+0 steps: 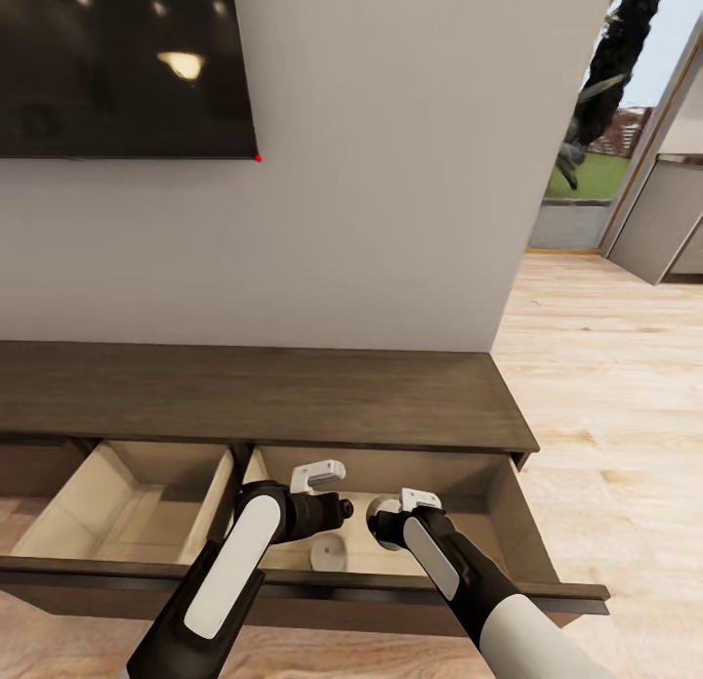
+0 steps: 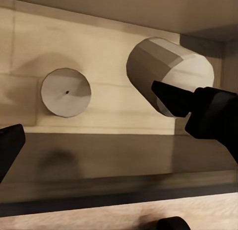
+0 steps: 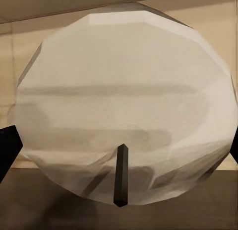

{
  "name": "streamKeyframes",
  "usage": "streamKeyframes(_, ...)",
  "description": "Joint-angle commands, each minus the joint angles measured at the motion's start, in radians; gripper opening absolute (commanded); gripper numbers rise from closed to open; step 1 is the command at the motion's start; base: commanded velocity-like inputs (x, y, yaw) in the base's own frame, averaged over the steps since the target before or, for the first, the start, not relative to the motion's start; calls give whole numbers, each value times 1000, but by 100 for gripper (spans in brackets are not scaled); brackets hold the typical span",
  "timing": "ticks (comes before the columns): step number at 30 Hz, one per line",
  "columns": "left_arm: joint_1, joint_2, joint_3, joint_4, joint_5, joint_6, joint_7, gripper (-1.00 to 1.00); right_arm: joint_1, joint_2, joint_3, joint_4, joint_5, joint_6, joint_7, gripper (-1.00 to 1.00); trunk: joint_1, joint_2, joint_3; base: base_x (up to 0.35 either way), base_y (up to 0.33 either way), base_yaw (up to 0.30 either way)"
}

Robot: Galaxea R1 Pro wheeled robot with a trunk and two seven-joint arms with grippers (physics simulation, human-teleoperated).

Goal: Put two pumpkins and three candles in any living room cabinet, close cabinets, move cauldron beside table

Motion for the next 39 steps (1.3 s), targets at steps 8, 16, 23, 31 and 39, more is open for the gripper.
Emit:
streamKeyframes(8, -1, 0, 3, -1, 8, 3, 10, 100, -1, 1, 5, -2, -9, 1, -8, -100, 0, 0, -1, 0, -46, 0)
streamKeyframes(16, -1, 0, 2, -1, 9, 3, 11, 100, -1, -1, 0, -6, -15, 60, 0, -100, 0, 0, -1, -39, -41, 0)
streamKeyframes(23, -1, -1, -1, -1, 8, 3, 10, 100, -1, -3, -4, -16, -19, 76, -1, -100, 0, 0, -1, -16, -16, 0)
streamKeyframes(31, -1, -2, -6, 1, 8, 2, 11, 100, -1, -4, -5, -19, -22, 75, -1, -100, 0, 0, -1, 12, -118, 0)
streamKeyframes(39, -1, -2, -7, 1, 8, 2, 11, 100, -1, -4, -6, -19, -21, 68, 3, -100, 0, 0, -1, 49, -52, 0)
